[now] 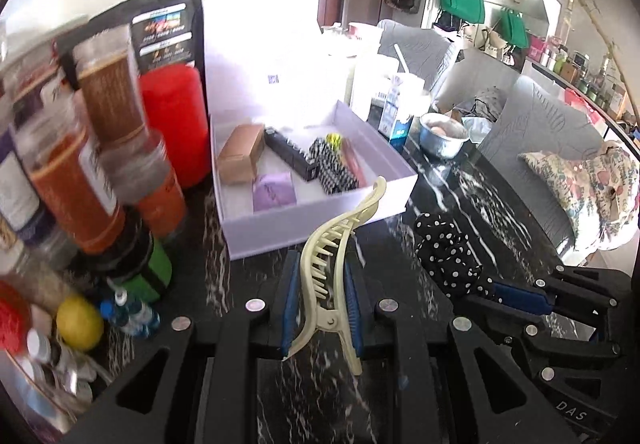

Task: Organize rigid objects
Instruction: 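Carry the claw clip and polka-dot scrunchie with both grippers over the lavender box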

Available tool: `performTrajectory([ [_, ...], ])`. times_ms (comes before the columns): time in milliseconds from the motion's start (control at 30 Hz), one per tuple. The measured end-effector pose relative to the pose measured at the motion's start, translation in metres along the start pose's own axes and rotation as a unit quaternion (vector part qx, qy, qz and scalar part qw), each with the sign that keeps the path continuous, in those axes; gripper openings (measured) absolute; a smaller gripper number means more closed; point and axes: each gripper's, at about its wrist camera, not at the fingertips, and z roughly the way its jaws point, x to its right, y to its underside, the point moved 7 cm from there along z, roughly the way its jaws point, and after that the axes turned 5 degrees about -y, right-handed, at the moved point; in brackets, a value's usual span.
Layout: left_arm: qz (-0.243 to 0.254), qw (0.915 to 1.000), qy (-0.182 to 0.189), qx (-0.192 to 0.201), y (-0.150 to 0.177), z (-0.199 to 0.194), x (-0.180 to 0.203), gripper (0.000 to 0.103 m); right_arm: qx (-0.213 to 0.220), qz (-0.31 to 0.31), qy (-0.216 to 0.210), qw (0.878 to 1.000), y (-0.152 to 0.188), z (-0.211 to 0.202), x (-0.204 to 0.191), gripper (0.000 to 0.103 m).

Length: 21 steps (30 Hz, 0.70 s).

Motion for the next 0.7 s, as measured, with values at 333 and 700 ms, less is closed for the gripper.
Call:
performTrajectory([
  [333,0.010,0.9994,0.008,0.031,-0.046,0.002,0.005,0.021,0.026,-0.014,0.009,1.000,-0.043,-0.005,0.013,0.016],
  [700,0.007,0.9989,0.010,0.044,-0.082,0.022,0.007,0.021,0.037,-0.023,0.018,0.999,-0.078,0.003,0.033,0.016],
])
